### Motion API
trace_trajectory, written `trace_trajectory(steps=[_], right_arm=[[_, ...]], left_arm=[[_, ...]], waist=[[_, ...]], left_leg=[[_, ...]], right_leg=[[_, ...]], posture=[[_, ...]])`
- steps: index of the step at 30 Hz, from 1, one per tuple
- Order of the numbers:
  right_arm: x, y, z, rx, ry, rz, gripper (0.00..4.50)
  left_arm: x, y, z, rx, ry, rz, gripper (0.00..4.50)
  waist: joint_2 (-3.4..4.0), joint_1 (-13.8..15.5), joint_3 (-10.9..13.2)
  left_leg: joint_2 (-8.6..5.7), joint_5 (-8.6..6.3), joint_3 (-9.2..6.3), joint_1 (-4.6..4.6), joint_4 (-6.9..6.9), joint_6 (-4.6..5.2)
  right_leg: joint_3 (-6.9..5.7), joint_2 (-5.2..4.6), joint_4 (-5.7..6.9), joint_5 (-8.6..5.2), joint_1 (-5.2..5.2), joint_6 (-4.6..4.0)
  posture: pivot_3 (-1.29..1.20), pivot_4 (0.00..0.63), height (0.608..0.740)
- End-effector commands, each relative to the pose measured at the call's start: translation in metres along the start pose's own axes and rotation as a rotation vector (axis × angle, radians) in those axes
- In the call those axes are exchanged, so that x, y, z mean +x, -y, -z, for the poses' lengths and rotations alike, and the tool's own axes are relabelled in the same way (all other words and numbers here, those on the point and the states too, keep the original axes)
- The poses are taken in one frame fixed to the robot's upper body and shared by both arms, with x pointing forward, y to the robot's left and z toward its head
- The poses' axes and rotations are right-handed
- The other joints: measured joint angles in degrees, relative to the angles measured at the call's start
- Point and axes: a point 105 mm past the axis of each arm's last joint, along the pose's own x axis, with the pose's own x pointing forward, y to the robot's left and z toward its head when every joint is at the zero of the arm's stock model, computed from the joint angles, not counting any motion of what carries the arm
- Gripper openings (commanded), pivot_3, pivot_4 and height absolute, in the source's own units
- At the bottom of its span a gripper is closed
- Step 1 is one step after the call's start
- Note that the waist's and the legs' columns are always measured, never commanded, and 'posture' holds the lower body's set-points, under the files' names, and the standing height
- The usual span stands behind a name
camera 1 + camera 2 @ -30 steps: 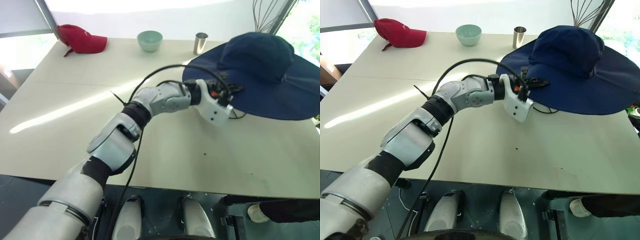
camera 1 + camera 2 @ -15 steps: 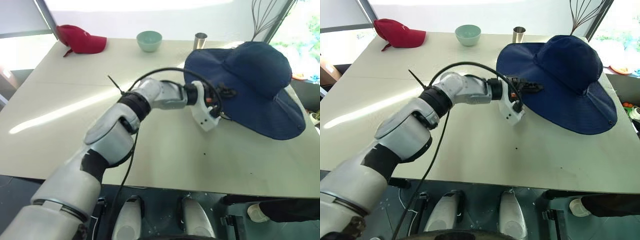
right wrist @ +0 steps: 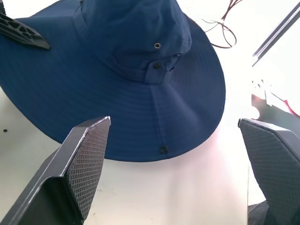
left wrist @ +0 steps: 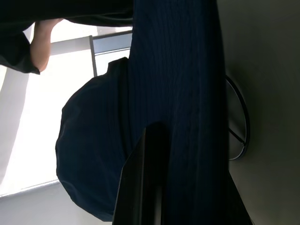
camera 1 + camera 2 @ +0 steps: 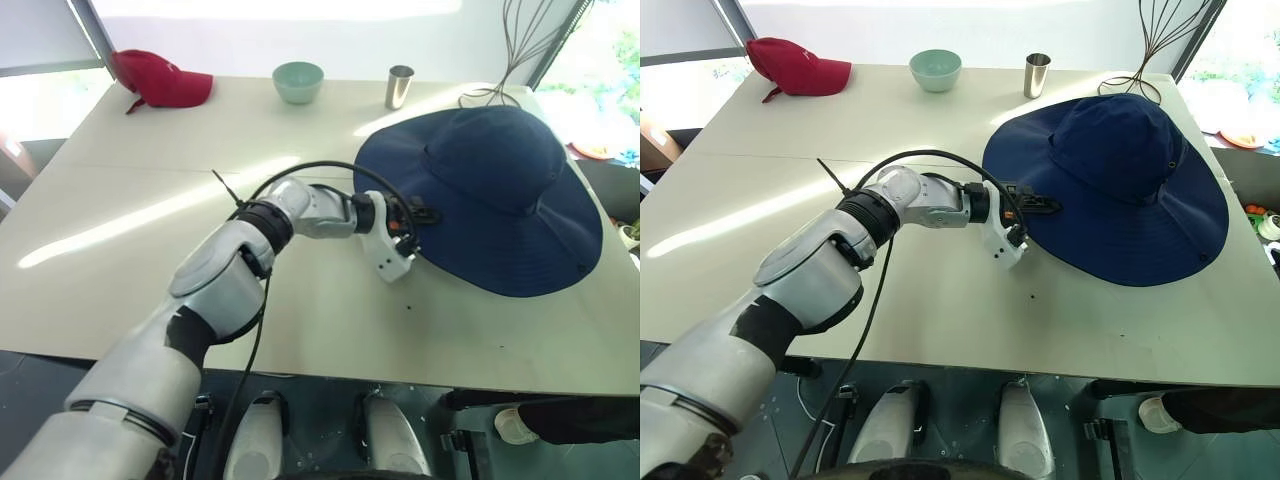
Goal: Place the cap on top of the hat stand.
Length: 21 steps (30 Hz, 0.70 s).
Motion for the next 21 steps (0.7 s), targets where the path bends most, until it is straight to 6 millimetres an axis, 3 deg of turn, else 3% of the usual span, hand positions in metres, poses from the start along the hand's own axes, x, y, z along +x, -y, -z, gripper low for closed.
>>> trace_trajectory(steps=[1, 3, 4, 8, 13, 18, 21], right_arm=[[0.001, 0.006, -0.001, -0.028, -0.013, 0.032, 4.5], [0.003, 0.009, 0.001, -0.019, -0.025, 0.041, 4.5], [0.003, 0.011, 0.002, -0.015, -0.03, 0.046, 4.5], [0.004, 0.016, 0.004, -0.014, -0.051, 0.056, 4.5], [0.004, 0.025, 0.012, 0.005, -0.107, 0.07, 4.5], [0.008, 0.041, 0.022, -0.002, -0.167, 0.102, 4.5], [0.012, 0.048, 0.024, -0.004, -0.169, 0.11, 4.5]], left_arm=[[-0.003, -0.005, 0.004, -0.005, -0.01, -0.001, 1.75], [-0.005, -0.004, 0.005, -0.015, -0.011, 0.002, 2.66], [-0.007, -0.004, 0.006, -0.017, -0.008, 0.003, 2.9], [-0.019, -0.009, 0.006, 0.018, 0.026, -0.006, 2.9], [-0.061, -0.009, 0.022, 0.035, 0.008, 0.014, 2.9], [-0.11, -0.018, 0.031, -0.063, -0.008, -0.019, 2.9], [-0.111, -0.021, 0.033, -0.089, -0.026, -0.045, 2.9]], waist=[[0.0, 0.0, 0.0], [0.0, 0.0, 0.0], [0.0, 0.0, 0.0], [0.01, -0.1, 0.0], [0.04, -0.3, 0.0], [0.07, -0.4, 0.0], [0.07, 0.0, 0.0]], left_leg=[[0.0, 0.0, 0.0, 0.0, 0.0, 0.0], [0.0, 0.0, 0.0, 0.0, 0.0, 0.0], [0.0, 0.0, 0.0, 0.0, 0.0, 0.0], [0.0, 0.0, 0.0, 0.02, -0.03, 0.0], [0.0, 0.0, 0.01, 0.03, -0.05, 0.0], [0.01, 0.0, 0.02, 0.06, -0.04, 0.0], [0.01, 0.01, 0.03, 0.06, -0.02, 0.01]], right_leg=[[0.0, 0.0, 0.0, 0.0, 0.0, 0.0], [0.0, 0.0, 0.0, -0.02, 0.0, -0.01], [0.0, 0.0, 0.0, -0.02, 0.0, -0.02], [0.0, 0.0, 0.0, 0.03, 0.0, -0.07], [0.02, 0.0, 0.01, 0.12, -0.01, 0.02], [0.02, 0.0, 0.04, 0.12, -0.01, 0.01], [0.03, 0.0, 0.06, 0.13, 0.0, 0.01]], posture=[[0.0, 0.15, 0.739], [0.0, 0.15, 0.739], [0.0, 0.15, 0.739], [0.0, 0.15, 0.739], [0.0, 0.15, 0.739], [0.0, 0.15, 0.739], [0.0, 0.15, 0.739]])
